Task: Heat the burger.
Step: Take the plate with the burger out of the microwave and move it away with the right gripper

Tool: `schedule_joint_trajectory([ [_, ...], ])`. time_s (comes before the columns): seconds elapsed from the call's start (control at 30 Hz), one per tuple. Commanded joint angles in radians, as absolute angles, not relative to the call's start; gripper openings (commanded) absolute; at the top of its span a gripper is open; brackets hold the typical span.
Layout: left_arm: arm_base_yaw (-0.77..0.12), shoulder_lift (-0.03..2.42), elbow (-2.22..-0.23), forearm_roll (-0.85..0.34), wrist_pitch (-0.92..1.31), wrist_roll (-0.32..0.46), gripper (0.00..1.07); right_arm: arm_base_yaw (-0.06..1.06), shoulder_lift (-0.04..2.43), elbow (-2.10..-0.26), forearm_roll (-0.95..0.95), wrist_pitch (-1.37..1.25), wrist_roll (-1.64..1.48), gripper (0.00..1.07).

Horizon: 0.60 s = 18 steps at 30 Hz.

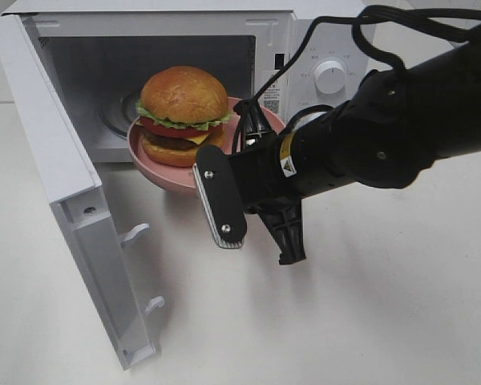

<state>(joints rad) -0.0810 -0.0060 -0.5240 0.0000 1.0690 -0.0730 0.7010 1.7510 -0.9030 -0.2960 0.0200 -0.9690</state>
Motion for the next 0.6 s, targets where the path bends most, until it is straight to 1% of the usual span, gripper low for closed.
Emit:
schedule_joint_trajectory([
  [0.03, -0.077, -0.02, -0.525, 0.0, 1.066, -0.075, 0.98, 0.69, 1.679, -0.86, -0.309, -0.068, -0.953, 0.0],
  [0.07, -0.077, -0.02, -0.525, 0.0, 1.066, -0.075, 0.98, 0.69, 1.679, -0.86, -0.309, -0.068, -0.953, 0.0],
  [0.13, -0.077, -0.02, -0.525, 0.0, 1.066, -0.075, 0.98, 0.69, 1.62, -0.792, -0.324, -0.095, -0.953, 0.0],
  [0.23, -0.077, -0.02, -0.525, 0.0, 1.066, -0.075, 0.98, 0.69, 1.603, -0.779, -0.325, -0.097, -0.953, 0.0],
  [0.3, -0.077, -0.02, -0.525, 0.0, 1.066, -0.075, 0.98, 0.69, 1.538, -0.712, -0.344, -0.096, -0.953, 0.0],
  [0.4, -0.077, -0.02, -0.525, 0.0, 1.066, -0.075, 0.98, 0.69, 1.523, -0.695, -0.346, -0.096, -0.953, 0.0],
  [0.47, -0.077, -0.02, -0.525, 0.0, 1.066, -0.075, 0.98, 0.69, 1.452, -0.637, -0.347, -0.093, -0.953, 0.0],
  [0.6, -0.077, -0.02, -0.525, 0.0, 1.066, -0.075, 0.98, 0.69, 1.405, -0.601, -0.354, -0.083, -0.953, 0.0],
])
